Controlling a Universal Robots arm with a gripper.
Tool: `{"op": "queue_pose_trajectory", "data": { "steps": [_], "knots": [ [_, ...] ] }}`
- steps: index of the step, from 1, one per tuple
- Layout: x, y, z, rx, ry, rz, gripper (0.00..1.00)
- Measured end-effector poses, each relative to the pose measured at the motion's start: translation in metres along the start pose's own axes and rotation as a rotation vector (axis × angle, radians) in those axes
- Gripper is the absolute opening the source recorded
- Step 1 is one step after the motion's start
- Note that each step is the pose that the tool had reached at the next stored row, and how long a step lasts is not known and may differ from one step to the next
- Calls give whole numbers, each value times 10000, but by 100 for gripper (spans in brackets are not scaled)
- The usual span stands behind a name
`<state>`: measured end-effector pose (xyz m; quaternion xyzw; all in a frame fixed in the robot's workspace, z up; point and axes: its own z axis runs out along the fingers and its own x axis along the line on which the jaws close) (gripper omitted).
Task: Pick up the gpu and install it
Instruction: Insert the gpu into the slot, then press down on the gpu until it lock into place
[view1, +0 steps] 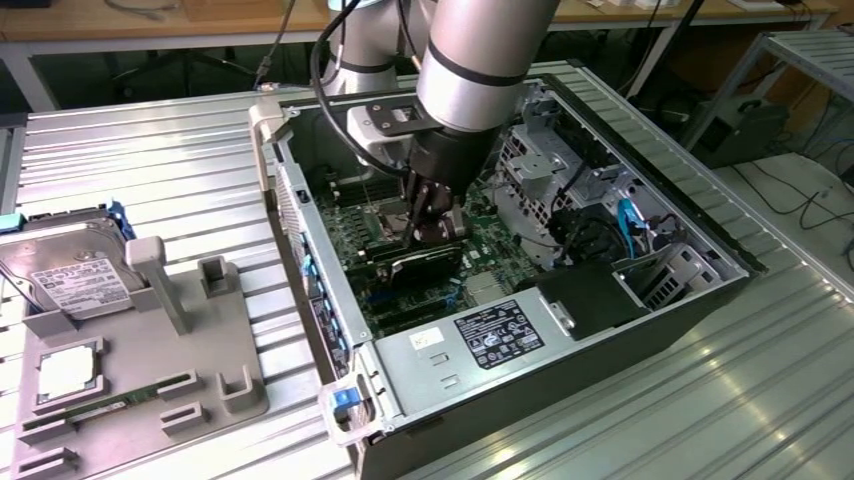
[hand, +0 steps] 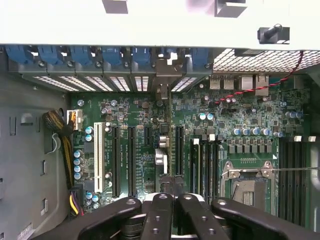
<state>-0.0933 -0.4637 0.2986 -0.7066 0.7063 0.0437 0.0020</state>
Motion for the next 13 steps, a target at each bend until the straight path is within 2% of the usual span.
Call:
{"op": "queue_pose_trajectory", "data": {
  "steps": [13],
  "knots": [
    [0, -3, 0, -6, -6, 1, 11]
  ]
}}
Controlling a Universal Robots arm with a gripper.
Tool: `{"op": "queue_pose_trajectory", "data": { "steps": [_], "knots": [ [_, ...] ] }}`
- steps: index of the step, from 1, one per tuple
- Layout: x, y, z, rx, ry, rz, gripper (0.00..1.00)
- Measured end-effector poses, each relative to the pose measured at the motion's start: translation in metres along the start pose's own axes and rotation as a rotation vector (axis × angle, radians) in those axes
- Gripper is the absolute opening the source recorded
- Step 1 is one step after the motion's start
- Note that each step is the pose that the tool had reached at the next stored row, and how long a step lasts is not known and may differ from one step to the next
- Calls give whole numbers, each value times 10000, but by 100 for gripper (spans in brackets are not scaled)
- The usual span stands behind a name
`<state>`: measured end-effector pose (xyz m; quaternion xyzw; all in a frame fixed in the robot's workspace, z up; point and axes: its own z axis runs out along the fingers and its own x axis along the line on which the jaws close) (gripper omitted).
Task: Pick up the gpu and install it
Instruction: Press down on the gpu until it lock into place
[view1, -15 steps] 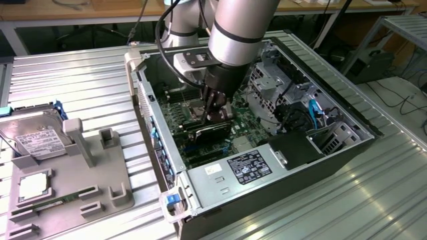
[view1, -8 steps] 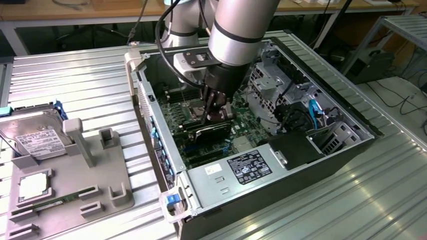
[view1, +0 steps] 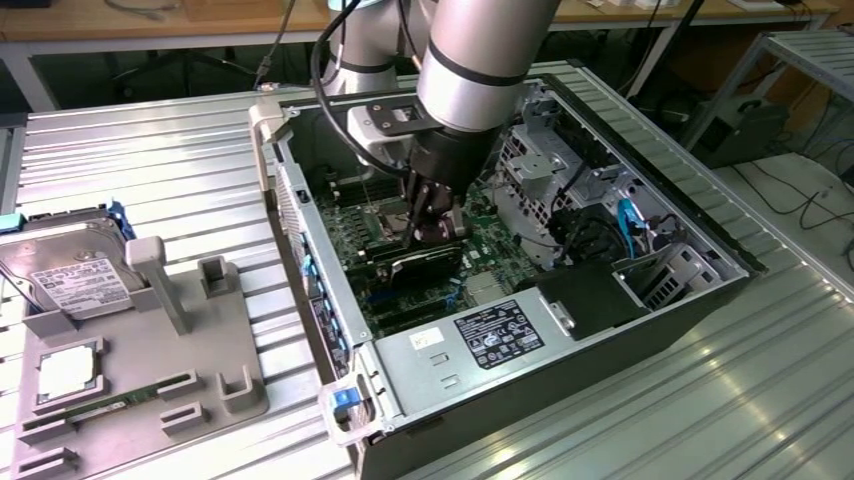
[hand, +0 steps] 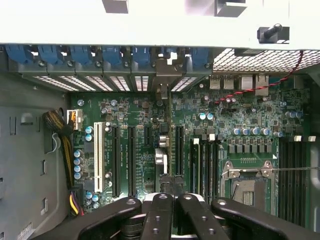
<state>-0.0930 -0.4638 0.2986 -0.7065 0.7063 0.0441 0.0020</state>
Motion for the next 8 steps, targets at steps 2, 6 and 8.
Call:
{"op": "queue_pose_trajectory", "data": {
  "steps": [2, 6, 8],
  "knots": [
    [0, 0, 0, -3, 0, 1, 11],
    [0, -1, 1, -805, -3, 50, 11],
    [0, 0, 0, -1192, -3, 75, 11]
  ]
}}
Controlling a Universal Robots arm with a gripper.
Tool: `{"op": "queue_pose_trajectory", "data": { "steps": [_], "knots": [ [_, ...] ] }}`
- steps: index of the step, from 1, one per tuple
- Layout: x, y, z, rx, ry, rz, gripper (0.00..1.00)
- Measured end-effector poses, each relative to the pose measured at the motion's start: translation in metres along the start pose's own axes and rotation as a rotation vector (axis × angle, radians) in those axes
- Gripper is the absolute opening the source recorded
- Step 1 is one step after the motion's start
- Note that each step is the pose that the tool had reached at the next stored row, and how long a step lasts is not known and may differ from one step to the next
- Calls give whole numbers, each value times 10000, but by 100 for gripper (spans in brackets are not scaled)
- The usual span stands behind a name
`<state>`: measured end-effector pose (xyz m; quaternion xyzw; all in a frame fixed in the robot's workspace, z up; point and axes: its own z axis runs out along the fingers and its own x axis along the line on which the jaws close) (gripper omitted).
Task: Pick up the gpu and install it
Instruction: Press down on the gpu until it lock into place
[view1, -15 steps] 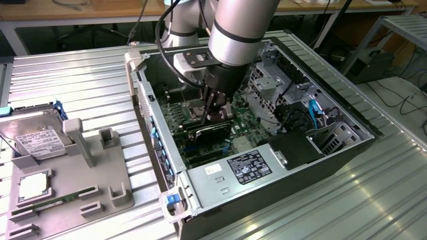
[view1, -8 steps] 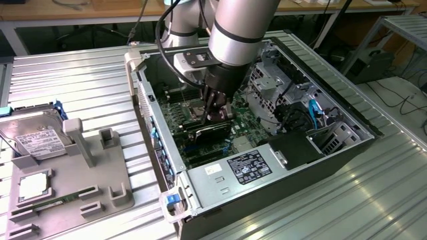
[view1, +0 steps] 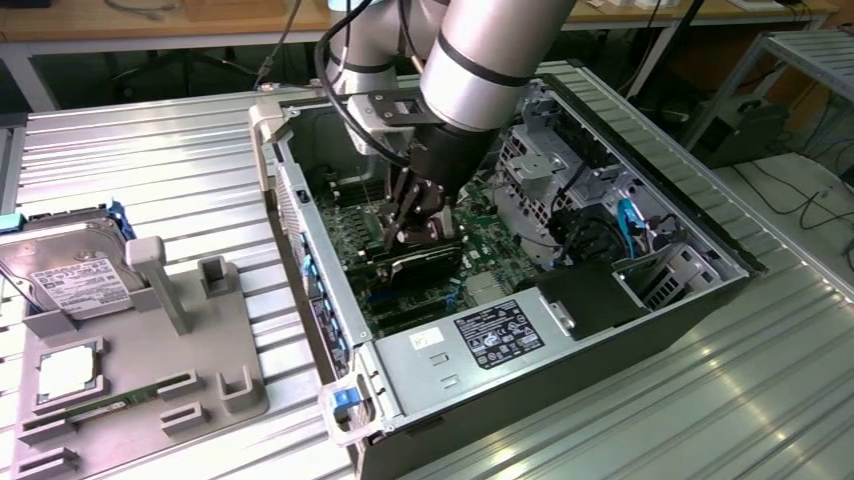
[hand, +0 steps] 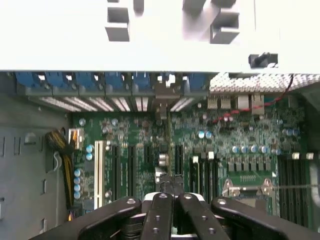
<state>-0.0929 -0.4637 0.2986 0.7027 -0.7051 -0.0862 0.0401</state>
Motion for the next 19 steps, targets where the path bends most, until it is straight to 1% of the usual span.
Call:
{"op": "queue_pose_trajectory", "data": {
  "steps": [1, 5, 6, 7, 8, 9, 12, 13, 14, 15, 16, 18, 19],
  "knots": [
    [0, 0, 0, -156, 0, 10, 11],
    [0, 0, 0, -896, -1, 58, 11],
    [0, 0, 0, -1045, -2, 68, 11],
    [0, 0, 0, -1240, -2, 76, 11],
    [0, 1, 1, -1368, 1, 72, 11],
    [0, 7, 3, -1444, 3, 64, 11],
    [-7, 51, 13, -1447, 17, 20, 11],
    [-8, 62, 18, -1422, 17, 10, 11],
    [-8, 68, 22, -1372, 21, -1, 11],
    [-9, 73, 27, -1295, 22, -13, 11],
    [-11, 86, 34, -1167, 23, -26, 11],
    [-20, 148, 70, -992, 24, -37, 11],
    [-24, 174, 83, -951, 25, -39, 11]
  ]
}}
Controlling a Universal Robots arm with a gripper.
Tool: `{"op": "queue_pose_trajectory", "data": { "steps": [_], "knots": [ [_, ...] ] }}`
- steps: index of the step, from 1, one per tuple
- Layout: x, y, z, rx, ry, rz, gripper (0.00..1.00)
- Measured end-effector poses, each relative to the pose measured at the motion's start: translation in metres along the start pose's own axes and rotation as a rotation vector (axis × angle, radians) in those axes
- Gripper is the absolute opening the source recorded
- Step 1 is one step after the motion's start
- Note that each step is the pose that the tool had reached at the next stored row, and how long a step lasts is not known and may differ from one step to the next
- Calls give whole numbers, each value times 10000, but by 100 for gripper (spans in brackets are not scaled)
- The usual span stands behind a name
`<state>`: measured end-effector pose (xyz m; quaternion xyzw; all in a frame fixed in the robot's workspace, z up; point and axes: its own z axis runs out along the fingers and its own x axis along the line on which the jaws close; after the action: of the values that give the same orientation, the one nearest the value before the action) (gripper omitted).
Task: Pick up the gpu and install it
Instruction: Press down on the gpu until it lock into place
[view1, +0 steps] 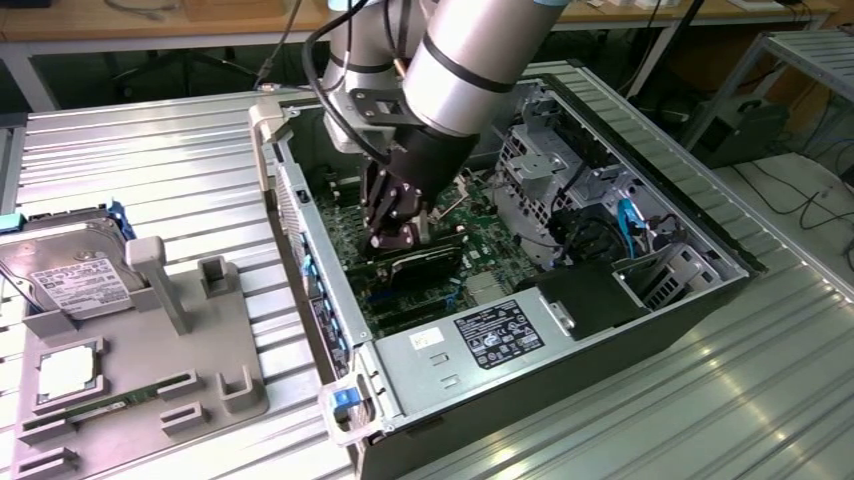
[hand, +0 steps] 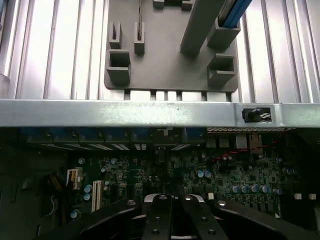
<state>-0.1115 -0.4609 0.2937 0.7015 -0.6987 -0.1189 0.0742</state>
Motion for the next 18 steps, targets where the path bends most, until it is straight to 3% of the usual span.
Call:
{"op": "queue_pose_trajectory", "data": {
  "steps": [6, 13, 18],
  "knots": [
    [-28, 127, 98, 163, 5, -14, 11],
    [-58, 240, 147, 166, 31, -69, 11],
    [-65, 257, 155, 165, 37, -70, 11]
  ]
}}
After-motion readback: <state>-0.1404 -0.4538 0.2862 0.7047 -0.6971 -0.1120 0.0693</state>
